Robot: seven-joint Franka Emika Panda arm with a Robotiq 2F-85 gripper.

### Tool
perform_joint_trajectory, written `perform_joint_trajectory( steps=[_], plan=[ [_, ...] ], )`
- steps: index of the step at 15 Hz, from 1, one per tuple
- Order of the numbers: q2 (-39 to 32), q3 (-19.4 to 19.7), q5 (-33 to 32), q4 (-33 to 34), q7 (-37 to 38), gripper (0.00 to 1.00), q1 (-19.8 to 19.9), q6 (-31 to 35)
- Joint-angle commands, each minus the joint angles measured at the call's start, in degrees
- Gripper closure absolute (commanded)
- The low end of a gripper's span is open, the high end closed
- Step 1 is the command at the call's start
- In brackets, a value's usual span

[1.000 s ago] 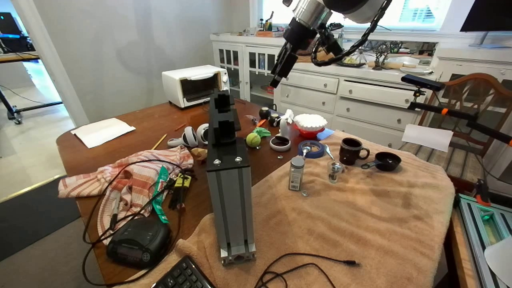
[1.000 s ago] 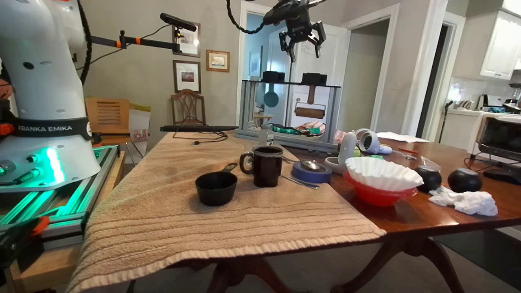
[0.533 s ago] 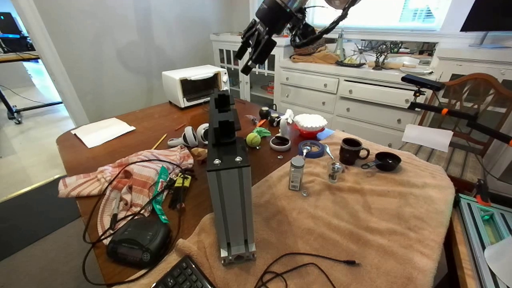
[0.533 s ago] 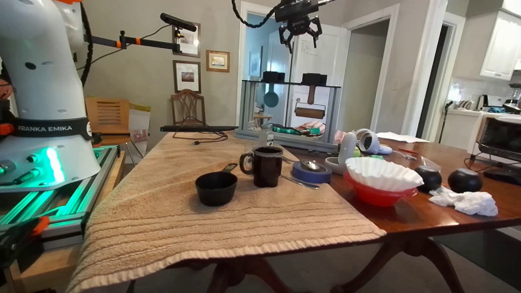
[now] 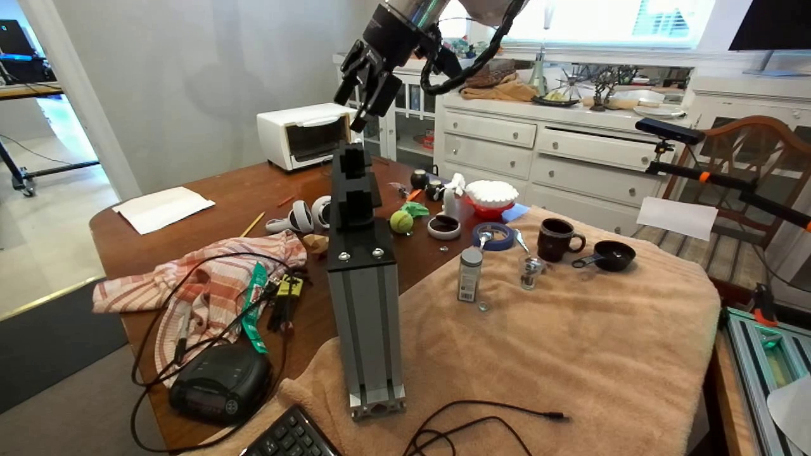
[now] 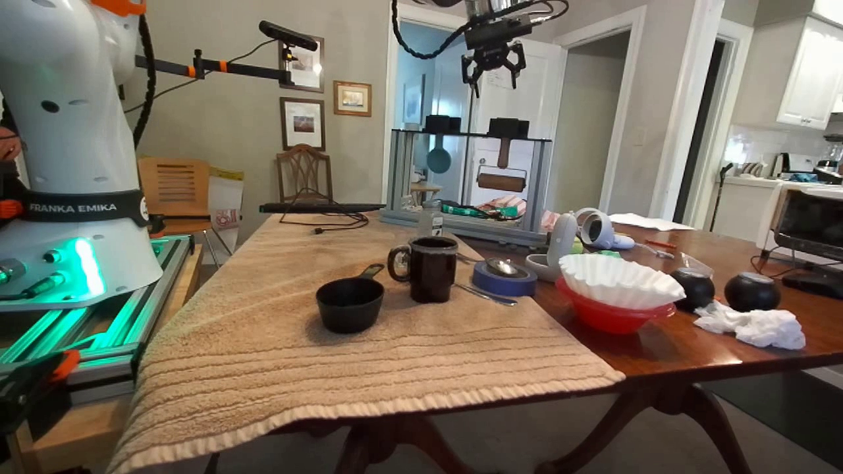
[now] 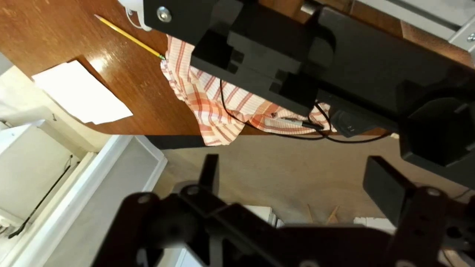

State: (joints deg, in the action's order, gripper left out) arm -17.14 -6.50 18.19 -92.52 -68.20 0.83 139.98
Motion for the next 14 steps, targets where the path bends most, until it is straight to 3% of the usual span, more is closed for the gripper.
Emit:
perform_joint_trajectory(
  steps=[1,8,13,14],
  plan=[
    [-5.0,0.6,-7.2,7.1,6.8,0.0,-1.0,-6.5],
    [-7.7,-0.5,-5.1,14.6,6.4,0.0,2.3,-21.8],
    [-6.0,-0.4,-5.7,12.3,6.0,0.0,2.3,-18.9],
    [-6.6,0.6,-7.2,13.7,11.3,0.0,1.2,-20.9]
  ],
)
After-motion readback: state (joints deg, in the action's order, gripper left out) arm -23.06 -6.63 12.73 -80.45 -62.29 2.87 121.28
